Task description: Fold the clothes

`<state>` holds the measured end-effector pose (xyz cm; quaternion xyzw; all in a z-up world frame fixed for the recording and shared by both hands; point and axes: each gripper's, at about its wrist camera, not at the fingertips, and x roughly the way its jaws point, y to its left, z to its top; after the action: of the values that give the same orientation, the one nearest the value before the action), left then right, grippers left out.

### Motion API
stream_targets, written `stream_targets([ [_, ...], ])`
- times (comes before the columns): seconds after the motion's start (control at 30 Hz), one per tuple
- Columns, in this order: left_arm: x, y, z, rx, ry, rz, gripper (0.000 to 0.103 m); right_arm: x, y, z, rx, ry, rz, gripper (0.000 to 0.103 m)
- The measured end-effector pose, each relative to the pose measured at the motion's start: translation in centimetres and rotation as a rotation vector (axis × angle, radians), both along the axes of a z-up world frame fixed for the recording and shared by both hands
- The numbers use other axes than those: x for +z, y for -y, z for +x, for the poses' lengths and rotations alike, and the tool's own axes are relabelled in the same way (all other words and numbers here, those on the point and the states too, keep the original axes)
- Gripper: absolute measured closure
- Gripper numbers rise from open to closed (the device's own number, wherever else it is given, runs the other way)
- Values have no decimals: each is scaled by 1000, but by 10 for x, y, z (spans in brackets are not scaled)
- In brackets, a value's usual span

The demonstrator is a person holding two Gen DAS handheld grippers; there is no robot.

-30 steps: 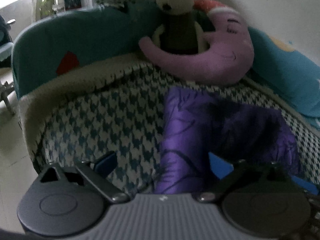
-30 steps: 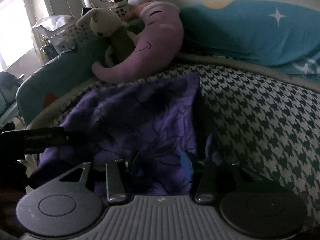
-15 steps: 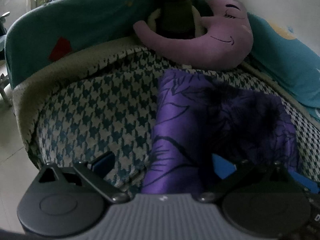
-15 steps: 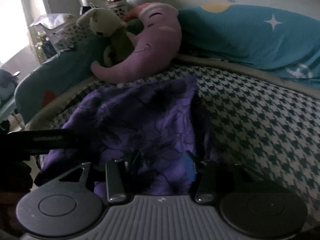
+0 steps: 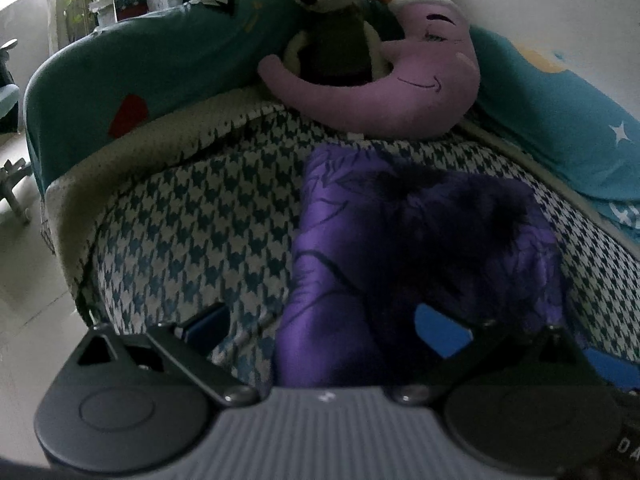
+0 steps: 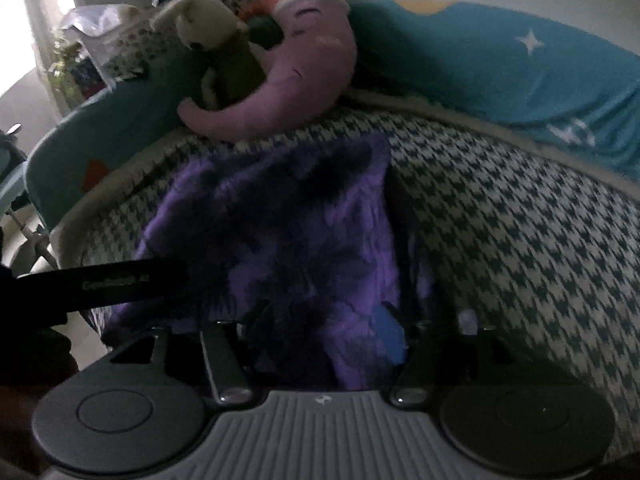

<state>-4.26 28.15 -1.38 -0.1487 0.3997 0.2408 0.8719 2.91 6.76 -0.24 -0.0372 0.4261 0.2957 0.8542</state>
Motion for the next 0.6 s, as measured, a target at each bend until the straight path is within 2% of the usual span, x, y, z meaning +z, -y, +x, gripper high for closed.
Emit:
stream_targets([
  [0.2, -2, 8, -9, -18, -27, -20, 0, 0, 15, -8, -22, -52, -35, 39],
  [0.37, -2, 16, -21, -10, -40, -29, 0, 4, 24, -11, -25, -56, -63, 32],
  [0.6, -7, 28, -32, -18, -75, -50, 0, -1, 27, -11, -21, -63, -133, 30],
])
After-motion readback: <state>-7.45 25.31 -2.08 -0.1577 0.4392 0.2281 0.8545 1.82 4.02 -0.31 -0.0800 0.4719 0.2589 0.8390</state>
